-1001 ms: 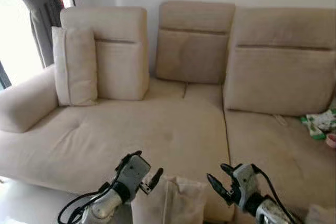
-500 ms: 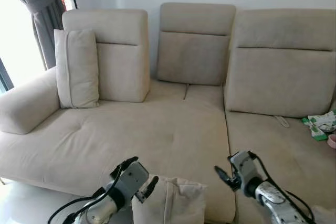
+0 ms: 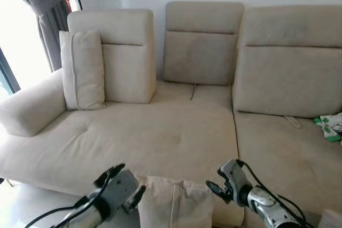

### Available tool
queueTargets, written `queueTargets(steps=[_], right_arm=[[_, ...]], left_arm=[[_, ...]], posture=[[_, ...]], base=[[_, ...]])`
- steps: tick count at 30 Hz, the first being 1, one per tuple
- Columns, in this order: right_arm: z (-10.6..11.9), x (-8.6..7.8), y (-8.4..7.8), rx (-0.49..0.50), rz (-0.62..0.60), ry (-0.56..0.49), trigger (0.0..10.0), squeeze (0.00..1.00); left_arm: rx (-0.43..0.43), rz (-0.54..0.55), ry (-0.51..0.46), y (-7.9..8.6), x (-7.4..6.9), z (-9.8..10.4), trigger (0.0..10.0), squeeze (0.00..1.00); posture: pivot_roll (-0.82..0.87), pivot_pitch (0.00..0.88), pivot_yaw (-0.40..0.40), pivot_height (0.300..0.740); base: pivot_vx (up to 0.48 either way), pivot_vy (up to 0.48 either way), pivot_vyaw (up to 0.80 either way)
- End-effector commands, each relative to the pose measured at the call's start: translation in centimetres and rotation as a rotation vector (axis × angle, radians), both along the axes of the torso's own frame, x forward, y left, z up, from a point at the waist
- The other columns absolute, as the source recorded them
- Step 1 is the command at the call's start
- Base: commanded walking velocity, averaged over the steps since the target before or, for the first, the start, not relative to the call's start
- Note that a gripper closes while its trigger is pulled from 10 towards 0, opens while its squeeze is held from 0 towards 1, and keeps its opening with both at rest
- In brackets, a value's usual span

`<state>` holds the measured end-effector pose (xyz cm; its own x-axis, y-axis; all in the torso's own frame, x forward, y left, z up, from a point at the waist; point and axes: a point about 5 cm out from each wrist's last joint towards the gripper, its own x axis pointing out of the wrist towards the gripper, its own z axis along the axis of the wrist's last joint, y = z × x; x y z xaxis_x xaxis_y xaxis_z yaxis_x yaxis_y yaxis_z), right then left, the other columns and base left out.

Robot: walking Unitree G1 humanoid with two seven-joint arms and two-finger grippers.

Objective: Move the pillow to the sofa from floor

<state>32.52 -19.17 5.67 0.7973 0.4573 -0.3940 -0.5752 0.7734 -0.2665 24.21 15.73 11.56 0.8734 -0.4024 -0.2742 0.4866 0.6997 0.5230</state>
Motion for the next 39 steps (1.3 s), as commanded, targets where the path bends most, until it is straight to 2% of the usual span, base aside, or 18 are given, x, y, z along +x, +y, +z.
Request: queueTargets(steps=[1,13,19,20,21,22,23,31,34,35,39], right_arm=[[-0.2,0.0,0.4,-0.007,0.011,0.004,10.0,0.0],[-1.0,0.0,1.5,-0.042,0.023,0.027,10.0,0.0],[-1.2,0.1,1.8,-0.077,0.001,0.025,10.0,0.0],[-1.3,0.1,1.9,-0.08,0.002,0.028,6.3,0.0],[-1.4,0.1,1.9,-0.083,0.004,0.031,3.4,0.0],[-1.4,0.1,1.9,-0.083,0.004,0.031,3.4,0.0],[-1.5,0.0,2.0,-0.083,0.005,0.032,0.0,0.0],[-1.4,0.0,2.0,-0.082,-0.003,-0.004,0.0,0.0],[-1.6,-0.4,1.7,-0.114,0.008,-0.028,0.0,0.0],[-1.9,-0.9,1.5,-0.139,0.032,-0.047,0.0,0.0],[-1.8,-1.5,0.9,-0.179,0.069,-0.104,0.0,0.0]], left_arm=[[0.047,0.006,0.006,0.5,-0.5,0.2,10.0,0.0],[0.087,0.027,0.049,1.4,-2.5,1.4,10.0,0.0],[0.093,0.033,0.057,1.5,-2.9,1.7,10.0,0.0],[0.093,0.034,0.057,1.5,-2.9,1.7,10.0,0.0],[0.093,0.036,0.059,1.5,-2.8,1.8,10.0,0.0],[0.093,0.036,0.059,1.5,-2.8,1.8,10.0,0.0],[0.092,0.037,0.059,1.5,-2.8,1.9,10.0,0.0],[0.078,0.031,0.042,0.9,-1.9,2.1,10.0,0.0],[0.062,-0.001,0.034,0.3,-1.4,2.1,10.0,0.0],[0.072,-0.042,0.033,-0.1,-1.0,1.9,10.0,0.0],[0.103,-0.081,0.034,-0.3,-0.4,1.6,10.0,0.0]], posture=[[0.41,0.091,0.11,0.596],[0.47,0.163,0.141,0.596],[0.48,0.17,0.145,0.596],[0.48,0.168,0.145,0.596],[0.48,0.168,0.145,0.596],[0.48,0.168,0.145,0.596],[0.48,0.165,0.144,0.596],[0.44,0.129,0.131,0.596],[0.43,0.116,0.123,0.596],[0.41,0.1,0.112,0.596],[0.38,0.072,0.093,0.596]], base=[[0.0,0.0,0.0],[0.0,0.0,0.0],[0.0,0.0,0.0],[0.0,0.0,0.0],[0.0,0.0,0.0],[0.0,0.0,0.0],[0.0,0.0,0.0],[0.0,0.0,0.0],[0.0,0.0,0.0],[0.0,0.0,0.0],[0.0,0.0,0.0]])
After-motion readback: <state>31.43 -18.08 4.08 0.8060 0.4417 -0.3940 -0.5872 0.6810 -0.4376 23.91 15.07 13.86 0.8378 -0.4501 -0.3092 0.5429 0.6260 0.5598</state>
